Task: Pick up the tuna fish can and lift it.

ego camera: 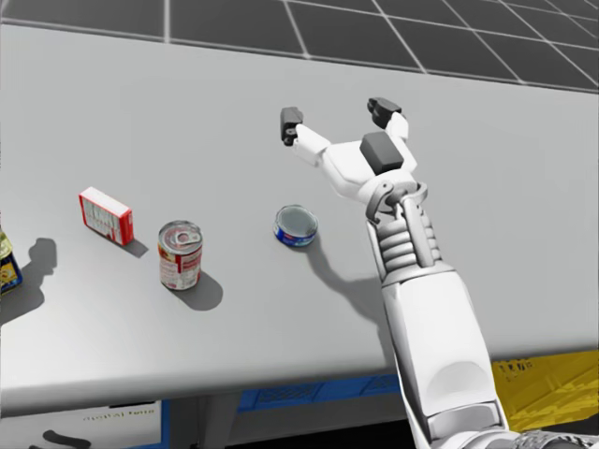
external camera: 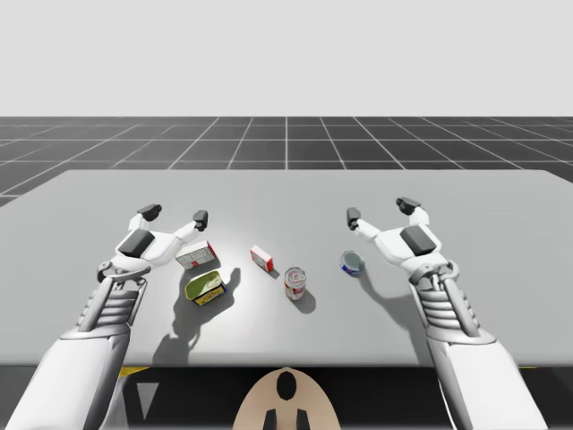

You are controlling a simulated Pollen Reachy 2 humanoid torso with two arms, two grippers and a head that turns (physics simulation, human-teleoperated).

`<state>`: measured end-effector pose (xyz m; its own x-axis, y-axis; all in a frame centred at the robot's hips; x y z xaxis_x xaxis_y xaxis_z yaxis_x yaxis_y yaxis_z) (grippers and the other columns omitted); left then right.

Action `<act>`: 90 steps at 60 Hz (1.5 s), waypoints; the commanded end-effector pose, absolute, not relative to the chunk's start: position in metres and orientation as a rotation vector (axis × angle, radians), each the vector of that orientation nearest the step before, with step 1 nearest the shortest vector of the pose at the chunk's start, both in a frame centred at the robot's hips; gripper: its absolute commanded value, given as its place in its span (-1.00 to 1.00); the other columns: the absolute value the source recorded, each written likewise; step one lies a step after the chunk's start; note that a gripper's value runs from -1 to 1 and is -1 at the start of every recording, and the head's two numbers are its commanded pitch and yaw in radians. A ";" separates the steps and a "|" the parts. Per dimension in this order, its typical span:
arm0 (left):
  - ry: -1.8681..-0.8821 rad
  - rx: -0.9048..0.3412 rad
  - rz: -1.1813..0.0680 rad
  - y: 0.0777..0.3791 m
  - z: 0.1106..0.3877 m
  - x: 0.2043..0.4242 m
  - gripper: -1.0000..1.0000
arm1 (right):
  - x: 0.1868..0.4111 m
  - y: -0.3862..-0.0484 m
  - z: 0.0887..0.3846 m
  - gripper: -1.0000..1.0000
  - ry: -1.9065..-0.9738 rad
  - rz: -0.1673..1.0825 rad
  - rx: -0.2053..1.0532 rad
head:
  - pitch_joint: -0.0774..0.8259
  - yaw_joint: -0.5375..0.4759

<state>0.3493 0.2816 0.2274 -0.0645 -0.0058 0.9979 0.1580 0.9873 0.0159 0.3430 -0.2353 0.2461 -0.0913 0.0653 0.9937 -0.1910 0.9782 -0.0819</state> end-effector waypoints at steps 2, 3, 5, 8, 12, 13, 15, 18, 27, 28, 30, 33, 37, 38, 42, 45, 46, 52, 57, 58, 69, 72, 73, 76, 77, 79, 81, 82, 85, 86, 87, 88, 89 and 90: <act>-1.633 -0.118 -0.124 0.282 0.228 0.349 -1.00 | 0.317 -0.232 0.248 -1.00 -1.623 0.267 0.199 | 0.68 -0.52; -1.633 -0.119 -0.123 0.282 0.228 0.348 -1.00 | 0.315 -0.232 0.247 -1.00 -1.619 0.265 0.197 | 0.67 -0.52; -1.634 -0.120 -0.121 0.282 0.229 0.348 -1.00 | 0.308 -0.232 0.243 -1.00 -1.615 0.273 0.200 | 0.67 -0.52; -1.635 -0.119 -0.119 0.283 0.229 0.348 -1.00 | 0.294 -0.235 0.237 -1.00 -1.590 0.276 0.240 | 0.67 -0.51; -1.635 -0.121 -0.116 0.283 0.229 0.348 -1.00 | 0.279 -0.239 0.228 -1.00 -1.555 0.272 0.262 | 0.66 -0.51; -1.635 -0.121 -0.116 0.283 0.229 0.348 -1.00 | 0.276 -0.239 0.226 -1.00 -1.549 0.272 0.267 | 0.66 -0.51; -1.636 -0.120 -0.115 0.284 0.229 0.348 -1.00 | 0.267 -0.240 0.219 -1.00 -1.527 0.274 0.278 | 0.66 -0.51; -1.635 -0.120 -0.115 0.284 0.229 0.348 -1.00 | 0.260 -0.241 0.213 -1.00 -1.514 0.273 0.282 | 0.66 -0.51; -1.634 -0.118 -0.113 0.283 0.229 0.348 -1.00 | 0.240 -0.239 0.183 -1.00 -1.472 0.312 0.270 | 0.65 -0.51; -1.634 -0.118 -0.112 0.283 0.229 0.348 -1.00 | 0.240 -0.239 0.181 -1.00 -1.469 0.314 0.266 | 0.65 -0.51; -1.633 -0.118 -0.112 0.283 0.228 0.348 -1.00 | 0.239 -0.238 0.177 -1.00 -1.462 0.315 0.266 | 0.65 -0.51; -1.632 -0.116 -0.113 0.283 0.228 0.349 -1.00 | 0.239 -0.238 0.165 -1.00 -1.445 0.313 0.261 | 0.65 -0.51; -1.632 -0.114 -0.111 0.283 0.228 0.349 -1.00 | 0.241 -0.239 0.155 -1.00 -1.426 0.302 0.263 | 0.66 -0.51; -1.632 -0.114 -0.111 0.283 0.228 0.349 -1.00 | 0.243 -0.239 0.152 -1.00 -1.422 0.301 0.260 | 0.66 -0.51; -1.632 -0.112 -0.112 0.282 0.228 0.349 -1.00 | 0.248 -0.237 0.146 -1.00 -1.413 0.299 0.262 | 0.66 -0.51; -1.632 -0.111 -0.111 0.282 0.228 0.349 -1.00 | 0.254 -0.235 0.142 -1.00 -1.408 0.303 0.256 | 0.66 -0.51; -1.632 -0.111 -0.111 0.282 0.228 0.349 -1.00 | 0.256 -0.235 0.142 -1.00 -1.407 0.303 0.255 | 0.66 -0.51; -1.633 -0.110 -0.109 0.283 0.228 0.349 -1.00 | 0.267 -0.231 0.136 -1.00 -1.398 0.312 0.249 | 0.67 -0.51; -1.634 -0.109 -0.106 0.283 0.228 0.348 -1.00 | 0.280 -0.226 0.131 -1.00 -1.391 0.320 0.239 | 0.67 -0.50; -1.634 -0.109 -0.106 0.283 0.228 0.348 -1.00 | 0.281 -0.225 0.131 -1.00 -1.391 0.320 0.237 | 0.67 -0.50; -1.637 -0.106 -0.106 0.283 0.228 0.348 -1.00 | 0.299 -0.221 0.127 -1.00 -1.386 0.321 0.217 | 0.68 -0.48; -1.638 -0.106 -0.106 0.284 0.228 0.348 -1.00 | 0.303 -0.221 0.126 -1.00 -1.382 0.317 0.216 | 0.68 -0.48; -1.638 -0.106 -0.106 0.284 0.228 0.348 -1.00 | 0.304 -0.221 0.126 -1.00 -1.381 0.316 0.215 | 0.68 -0.48; -1.637 -0.106 -0.106 0.284 0.228 0.348 -1.00 | 0.307 -0.221 0.124 -1.00 -1.374 0.313 0.216 | 0.67 -0.48; -1.637 -0.106 -0.106 0.284 0.228 0.348 -1.00 | 0.308 -0.221 0.124 -1.00 -1.373 0.313 0.216 | 0.67 -0.48; -1.637 -0.106 -0.107 0.283 0.228 0.348 -1.00 | 0.309 -0.221 0.123 -1.00 -1.368 0.312 0.217 | 0.67 -0.48; -1.637 -0.106 -0.107 0.283 0.228 0.348 -1.00 | 0.309 -0.221 0.122 -1.00 -1.363 0.318 0.224 | 0.67 -0.48; -1.637 -0.105 -0.107 0.283 0.228 0.348 -1.00 | 0.309 -0.221 0.121 -1.00 -1.356 0.318 0.235 | 0.67 -0.48; -1.638 -0.106 -0.108 0.283 0.228 0.348 -1.00 | 0.308 -0.222 0.120 -0.37 -1.380 0.305 0.212 | 0.67 -0.48; -1.638 -0.106 -0.108 0.283 0.228 0.349 -1.00 | 0.308 -0.222 0.120 0.71 -1.375 0.300 0.219 | 0.67 -0.49; -1.638 -0.105 -0.108 0.283 0.228 0.349 -1.00 | 0.308 -0.223 0.120 0.86 -1.367 0.300 0.228 | 0.67 -0.49; -1.639 -0.105 -0.108 0.283 0.228 0.349 -1.00 | 0.307 -0.223 0.120 0.93 -1.364 0.296 0.233 | 0.67 -0.49; -1.639 -0.106 -0.109 0.283 0.228 0.349 -1.00 | 0.307 -0.224 0.119 1.00 -1.357 0.291 0.241 | 0.66 -0.49; -1.639 -0.105 -0.109 0.283 0.228 0.349 -1.00 | 0.307 -0.224 0.119 1.00 -1.358 0.293 0.239 | 0.66 -0.49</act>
